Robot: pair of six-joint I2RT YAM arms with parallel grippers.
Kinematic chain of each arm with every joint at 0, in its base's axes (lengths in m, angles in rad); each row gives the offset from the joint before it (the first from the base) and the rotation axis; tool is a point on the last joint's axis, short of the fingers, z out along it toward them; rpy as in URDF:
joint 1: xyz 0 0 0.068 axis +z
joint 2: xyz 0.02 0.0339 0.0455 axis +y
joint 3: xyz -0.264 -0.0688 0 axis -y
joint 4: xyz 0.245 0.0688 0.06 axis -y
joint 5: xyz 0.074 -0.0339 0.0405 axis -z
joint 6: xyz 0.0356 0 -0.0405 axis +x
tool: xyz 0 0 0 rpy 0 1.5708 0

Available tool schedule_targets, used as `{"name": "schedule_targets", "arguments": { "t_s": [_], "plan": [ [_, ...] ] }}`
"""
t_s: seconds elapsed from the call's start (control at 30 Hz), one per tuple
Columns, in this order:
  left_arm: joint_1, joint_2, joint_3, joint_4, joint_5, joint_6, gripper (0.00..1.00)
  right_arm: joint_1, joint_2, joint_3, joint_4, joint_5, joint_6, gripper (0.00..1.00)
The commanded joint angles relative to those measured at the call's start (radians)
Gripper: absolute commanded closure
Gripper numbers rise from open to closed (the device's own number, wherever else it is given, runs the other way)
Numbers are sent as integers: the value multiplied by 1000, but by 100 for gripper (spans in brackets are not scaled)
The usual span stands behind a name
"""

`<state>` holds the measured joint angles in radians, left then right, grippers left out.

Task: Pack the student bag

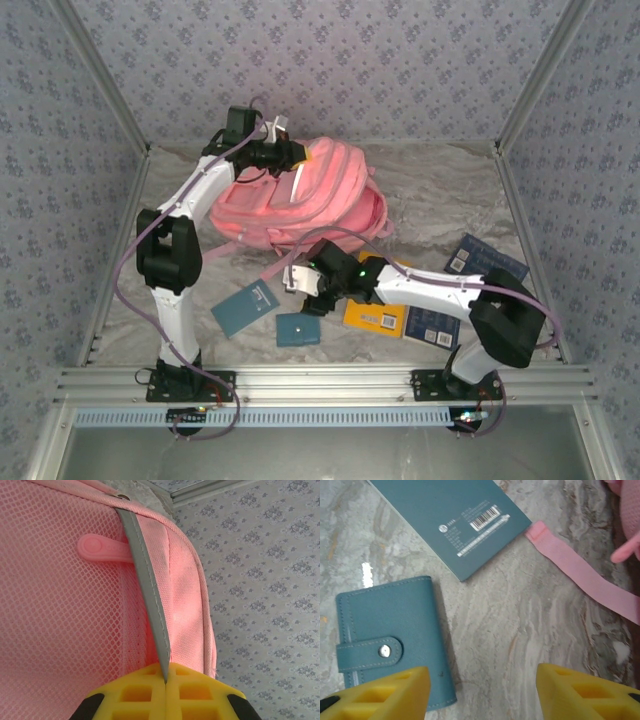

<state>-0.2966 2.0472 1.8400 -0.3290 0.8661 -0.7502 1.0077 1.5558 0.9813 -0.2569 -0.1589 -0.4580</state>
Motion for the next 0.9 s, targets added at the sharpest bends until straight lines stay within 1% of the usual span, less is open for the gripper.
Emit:
{"name": "schedule_targets", "arguments": {
  "t_s": [0.0,0.1,0.2,0.23,0.33,0.53,0.63,0.77,0.8,0.87],
  "plan": [
    [6,-30,1,-7,-5,21,100,26,30,25,-50,-121,11,37],
    [7,-28,4,-2,-3,18,100,82,65,4,-55,-109,17,33],
    [7,-28,4,-1,-3,14,100,109,95,-17,-24,-121,51,31],
    [7,-28,3,0,-1,15,100,114,105,-23,-11,-123,62,27],
    [5,-32,0,1,-2,15,100,133,135,-34,7,-105,71,26],
    [4,-32,1,1,-1,18,100,172,182,-83,70,4,68,25],
    [4,-29,1,3,1,14,100,203,219,-87,77,96,50,25],
    [4,-28,2,6,2,13,100,245,301,-72,73,326,38,26],
    [4,-28,3,5,3,13,100,255,313,-72,79,360,30,29],
    [4,-28,2,5,2,11,100,263,320,-80,103,412,16,39]
  ]
}}
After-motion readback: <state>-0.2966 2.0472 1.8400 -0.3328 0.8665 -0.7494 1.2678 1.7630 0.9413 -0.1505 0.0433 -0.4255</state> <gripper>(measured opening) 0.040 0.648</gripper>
